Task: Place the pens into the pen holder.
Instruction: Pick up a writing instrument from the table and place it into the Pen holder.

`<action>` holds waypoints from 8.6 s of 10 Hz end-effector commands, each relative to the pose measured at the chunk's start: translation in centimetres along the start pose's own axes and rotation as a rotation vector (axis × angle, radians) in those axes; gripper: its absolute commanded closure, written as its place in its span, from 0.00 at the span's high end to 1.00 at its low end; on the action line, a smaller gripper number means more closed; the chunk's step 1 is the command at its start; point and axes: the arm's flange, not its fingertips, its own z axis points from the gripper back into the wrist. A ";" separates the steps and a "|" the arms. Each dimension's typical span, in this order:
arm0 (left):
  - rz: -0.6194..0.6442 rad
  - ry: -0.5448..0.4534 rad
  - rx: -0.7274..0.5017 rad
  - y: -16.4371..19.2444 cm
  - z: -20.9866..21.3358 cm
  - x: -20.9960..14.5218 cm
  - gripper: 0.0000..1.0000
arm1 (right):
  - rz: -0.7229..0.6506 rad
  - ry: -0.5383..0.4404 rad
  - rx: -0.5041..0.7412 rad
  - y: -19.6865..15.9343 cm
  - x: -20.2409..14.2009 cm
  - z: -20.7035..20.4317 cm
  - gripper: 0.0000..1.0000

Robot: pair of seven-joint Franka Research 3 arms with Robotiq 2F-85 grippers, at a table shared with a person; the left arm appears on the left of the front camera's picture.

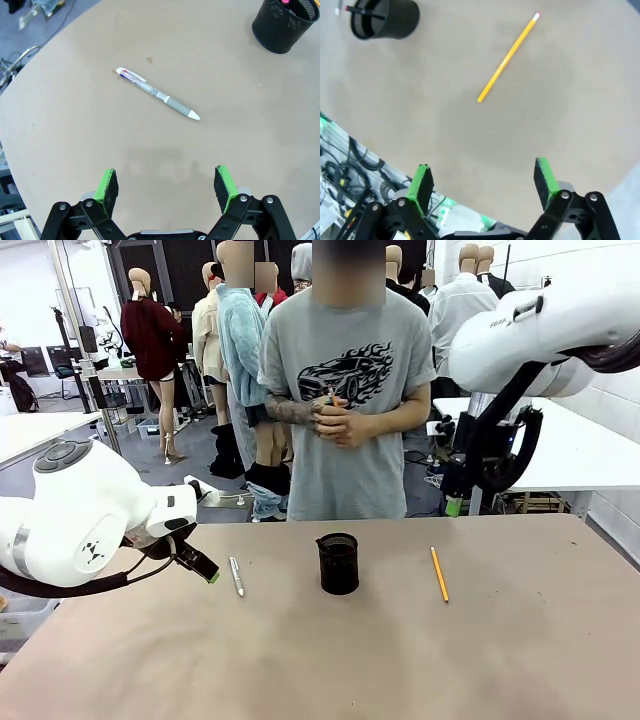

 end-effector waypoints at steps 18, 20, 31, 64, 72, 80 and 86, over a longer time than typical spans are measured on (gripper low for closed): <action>0.005 -0.001 0.000 0.2 0.1 -0.1 1.00 | -0.260 0.039 -0.116 0.8 4.0 -17.3 1.00; 0.005 -0.001 0.000 0.2 0.1 -0.1 1.00 | -0.272 0.034 -0.139 0.4 4.5 -17.7 1.00; 0.005 -0.001 0.000 0.2 0.1 -0.1 1.00 | -0.280 0.015 -0.158 -0.8 5.9 -19.2 0.23; 0.005 -0.001 0.000 0.2 0.1 -0.1 1.00 | 0.695 -1.165 0.674 6.2 3.7 -6.3 0.00; 0.005 -0.001 0.000 0.2 0.1 -0.1 1.00 | 0.833 -1.106 0.910 3.9 8.8 -12.1 0.00; 0.005 -0.001 0.000 0.2 0.1 -0.1 1.00 | 0.866 -1.038 0.910 3.0 10.2 -16.5 0.00; 0.005 -0.001 0.000 0.2 0.1 -0.1 1.00 | 0.902 -1.031 0.910 3.1 11.0 -18.3 0.00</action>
